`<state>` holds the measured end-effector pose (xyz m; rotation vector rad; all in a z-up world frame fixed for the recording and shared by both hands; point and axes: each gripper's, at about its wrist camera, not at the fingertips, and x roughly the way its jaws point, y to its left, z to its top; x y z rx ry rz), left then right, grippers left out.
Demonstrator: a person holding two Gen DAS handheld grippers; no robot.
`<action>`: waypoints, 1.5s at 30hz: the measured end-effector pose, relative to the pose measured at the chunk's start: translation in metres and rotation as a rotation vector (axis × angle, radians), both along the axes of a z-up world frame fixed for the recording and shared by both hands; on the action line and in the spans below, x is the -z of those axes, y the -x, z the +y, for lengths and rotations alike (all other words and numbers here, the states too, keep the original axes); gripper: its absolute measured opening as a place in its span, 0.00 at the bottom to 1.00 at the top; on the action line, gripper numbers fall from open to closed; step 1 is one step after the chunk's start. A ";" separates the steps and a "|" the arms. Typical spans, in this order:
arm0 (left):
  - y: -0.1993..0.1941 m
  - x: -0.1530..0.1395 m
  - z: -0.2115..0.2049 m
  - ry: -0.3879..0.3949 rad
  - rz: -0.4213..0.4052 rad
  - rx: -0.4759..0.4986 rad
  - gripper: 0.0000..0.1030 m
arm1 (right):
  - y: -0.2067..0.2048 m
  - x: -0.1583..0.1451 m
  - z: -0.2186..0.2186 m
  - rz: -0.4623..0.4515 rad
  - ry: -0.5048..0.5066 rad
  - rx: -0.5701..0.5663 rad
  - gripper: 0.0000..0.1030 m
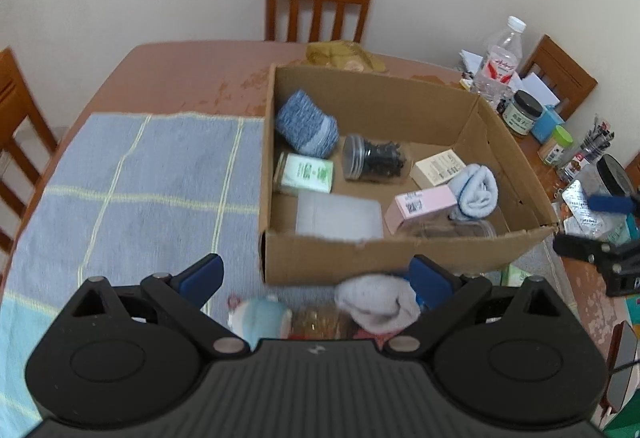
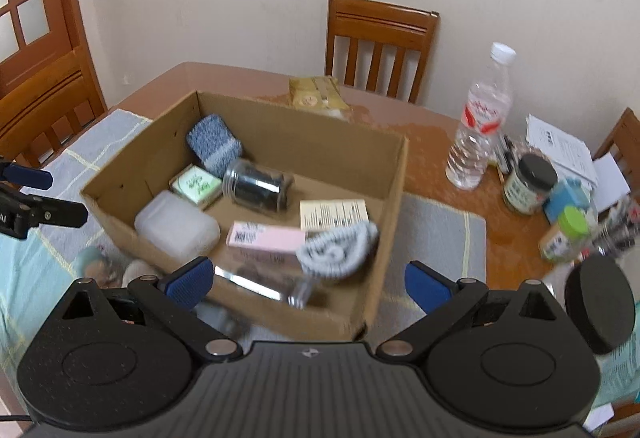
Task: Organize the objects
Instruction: 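Move both tools back toward the remaining items on the towel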
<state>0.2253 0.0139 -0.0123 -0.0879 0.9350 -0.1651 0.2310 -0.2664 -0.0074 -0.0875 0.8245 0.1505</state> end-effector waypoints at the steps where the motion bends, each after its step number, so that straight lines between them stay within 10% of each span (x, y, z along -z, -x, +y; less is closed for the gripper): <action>1: 0.004 0.002 0.001 0.007 0.003 -0.012 0.96 | 0.005 0.003 -0.003 0.002 -0.004 -0.001 1.00; 25: 0.079 0.052 -0.010 -0.019 0.129 -0.275 0.96 | -0.002 0.129 -0.036 0.178 -0.082 -0.229 1.00; 45: 0.019 0.068 0.046 -0.028 0.090 -0.125 0.96 | 0.047 0.132 0.015 0.207 0.017 0.003 1.00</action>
